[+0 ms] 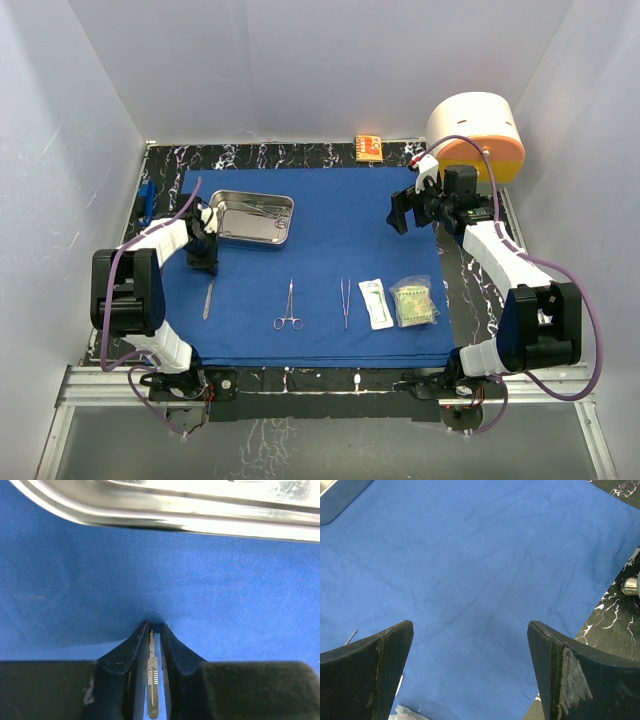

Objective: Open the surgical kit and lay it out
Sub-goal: Place the medical item in the surgical kit.

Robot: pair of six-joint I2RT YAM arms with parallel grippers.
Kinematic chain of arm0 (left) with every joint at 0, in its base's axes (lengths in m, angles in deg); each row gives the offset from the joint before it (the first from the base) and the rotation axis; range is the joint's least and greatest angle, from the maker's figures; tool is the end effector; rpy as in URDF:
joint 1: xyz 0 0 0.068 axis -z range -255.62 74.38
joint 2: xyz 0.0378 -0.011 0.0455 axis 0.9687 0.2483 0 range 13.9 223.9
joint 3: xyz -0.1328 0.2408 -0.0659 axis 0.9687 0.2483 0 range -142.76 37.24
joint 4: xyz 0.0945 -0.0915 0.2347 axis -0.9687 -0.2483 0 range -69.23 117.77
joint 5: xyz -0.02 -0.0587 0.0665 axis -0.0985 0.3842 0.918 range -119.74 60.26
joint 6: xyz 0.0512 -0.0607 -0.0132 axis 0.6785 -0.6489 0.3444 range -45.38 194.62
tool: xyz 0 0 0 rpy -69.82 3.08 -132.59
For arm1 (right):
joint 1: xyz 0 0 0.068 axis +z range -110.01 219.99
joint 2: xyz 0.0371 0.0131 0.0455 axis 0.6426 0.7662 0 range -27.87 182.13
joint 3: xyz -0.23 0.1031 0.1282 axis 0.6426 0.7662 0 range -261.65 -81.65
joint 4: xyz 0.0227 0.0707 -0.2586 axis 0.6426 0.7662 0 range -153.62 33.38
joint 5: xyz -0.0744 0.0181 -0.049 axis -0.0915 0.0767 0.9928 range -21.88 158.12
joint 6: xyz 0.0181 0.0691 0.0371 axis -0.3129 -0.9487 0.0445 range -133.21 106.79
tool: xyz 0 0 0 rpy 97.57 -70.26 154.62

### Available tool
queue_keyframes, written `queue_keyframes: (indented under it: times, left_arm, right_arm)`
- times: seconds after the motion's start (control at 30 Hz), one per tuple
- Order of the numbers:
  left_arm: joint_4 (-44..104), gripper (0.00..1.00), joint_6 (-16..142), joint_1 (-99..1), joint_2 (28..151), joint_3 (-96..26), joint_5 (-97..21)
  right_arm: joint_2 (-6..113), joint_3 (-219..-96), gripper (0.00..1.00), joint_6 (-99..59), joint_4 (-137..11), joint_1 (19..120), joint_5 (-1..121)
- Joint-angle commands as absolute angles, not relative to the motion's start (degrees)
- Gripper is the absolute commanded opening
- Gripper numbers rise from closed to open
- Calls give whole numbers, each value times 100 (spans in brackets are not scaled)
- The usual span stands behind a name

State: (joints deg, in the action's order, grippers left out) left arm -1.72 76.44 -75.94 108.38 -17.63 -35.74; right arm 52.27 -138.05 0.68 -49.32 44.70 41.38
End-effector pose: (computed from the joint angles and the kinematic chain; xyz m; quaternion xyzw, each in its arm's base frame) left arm 0.3258 -0.0056 0.1380 0.0224 0.9819 -0.0481 0.1821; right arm 0.3323 0.0587 0.2528 -0.2414 0.8467 0.1731 0.4414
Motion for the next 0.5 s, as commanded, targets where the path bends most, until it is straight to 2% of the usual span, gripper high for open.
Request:
queue_keyframes:
  times: [0.0,0.2,0.33,0.47]
  left_arm:
    - [-334,17,7591,-7624,10846,-1814,-3554]
    - [-292,27,7602,-7619,10581,-1733,-3571]
    - [-221,44,7611,-7623,10157,-1642,-3585]
    - [-220,56,7669,-7624,9767,-1636,-3824]
  right_arm:
    - [5118,-13822,98,139,-5273,4429,4136]
    - [5119,-13817,98,129,-5272,4424,4115]
    - [5151,-13838,98,129,-5266,4429,4162]
    - [5231,-13935,98,59,-5194,4429,4162]
